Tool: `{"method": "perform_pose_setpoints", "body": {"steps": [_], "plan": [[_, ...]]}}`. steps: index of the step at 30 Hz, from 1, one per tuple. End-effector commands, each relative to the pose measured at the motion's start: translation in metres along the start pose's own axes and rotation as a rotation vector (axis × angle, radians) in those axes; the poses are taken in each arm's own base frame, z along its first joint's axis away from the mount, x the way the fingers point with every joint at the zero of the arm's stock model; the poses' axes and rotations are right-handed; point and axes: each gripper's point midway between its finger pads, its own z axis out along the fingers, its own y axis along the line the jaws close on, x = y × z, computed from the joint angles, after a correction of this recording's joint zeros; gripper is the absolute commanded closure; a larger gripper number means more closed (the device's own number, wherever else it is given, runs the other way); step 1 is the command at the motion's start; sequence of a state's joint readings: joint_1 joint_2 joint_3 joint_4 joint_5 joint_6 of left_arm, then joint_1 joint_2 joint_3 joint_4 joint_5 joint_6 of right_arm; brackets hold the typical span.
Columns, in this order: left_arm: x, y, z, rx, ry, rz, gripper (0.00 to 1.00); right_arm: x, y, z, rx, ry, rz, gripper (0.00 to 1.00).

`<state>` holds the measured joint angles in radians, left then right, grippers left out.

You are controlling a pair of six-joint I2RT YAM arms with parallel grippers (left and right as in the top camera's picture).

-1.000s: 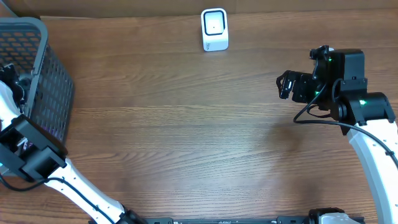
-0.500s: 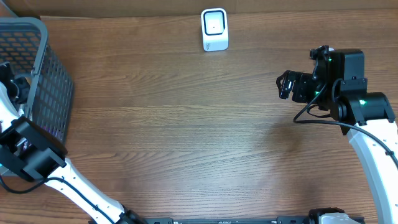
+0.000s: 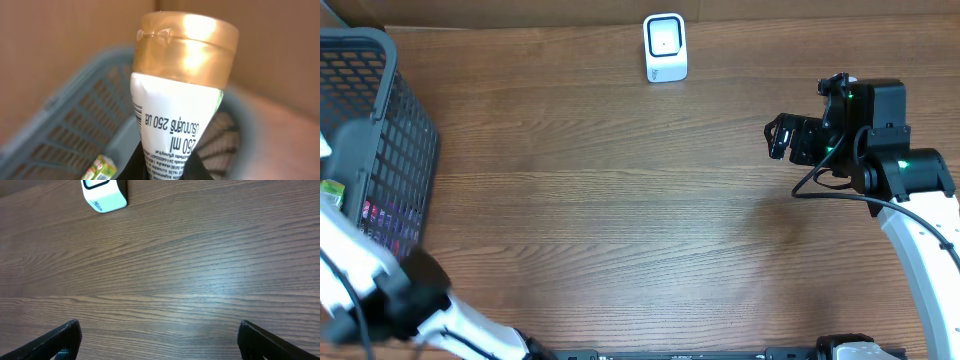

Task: Scan the item barcode
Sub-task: 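Carry the tube to the table center and release it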

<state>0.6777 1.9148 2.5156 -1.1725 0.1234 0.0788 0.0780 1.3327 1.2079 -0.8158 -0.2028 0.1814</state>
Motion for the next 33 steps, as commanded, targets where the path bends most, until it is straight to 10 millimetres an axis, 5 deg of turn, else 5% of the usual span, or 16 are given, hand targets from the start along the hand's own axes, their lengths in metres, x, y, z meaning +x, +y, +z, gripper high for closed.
{"method": "perform_pose_setpoints", "body": {"steps": [1, 4, 8, 14, 22, 27, 33], "plan": [[-0.027, -0.058, -0.091, 0.135, -0.138, -0.021, 0.96, -0.009, 0.001, -0.006, -0.003, -0.026, -0.011, 0.0], [-0.012, -0.1, -0.118, 0.231, -0.095, -0.058, 0.96, -0.009, 0.001, -0.006, -0.003, -0.026, -0.011, 0.0], [0.034, -0.169, -0.123, 0.375, 0.096, -0.049, 0.96, -0.009, 0.001, -0.006, -0.003, -0.026, -0.011, 0.0], [0.121, -0.268, -0.104, 0.49, 0.424, 0.048, 0.96, -0.009, 0.001, -0.006, -0.003, -0.026, -0.011, 0.0], [0.251, -0.356, -0.058, 0.383, 0.769, 0.101, 0.96, -0.009, 0.001, -0.006, -0.003, -0.026, -0.011, 0.0], [0.325, -0.399, -0.045, 0.343, 0.885, 0.146, 0.96, -0.009, 0.001, -0.006, -0.003, -0.026, -0.011, 0.0], [0.389, -0.4, -0.022, 0.1, 0.927, 0.102, 0.96, -0.009, 0.001, -0.006, -0.003, -0.026, -0.011, 0.0]]}}
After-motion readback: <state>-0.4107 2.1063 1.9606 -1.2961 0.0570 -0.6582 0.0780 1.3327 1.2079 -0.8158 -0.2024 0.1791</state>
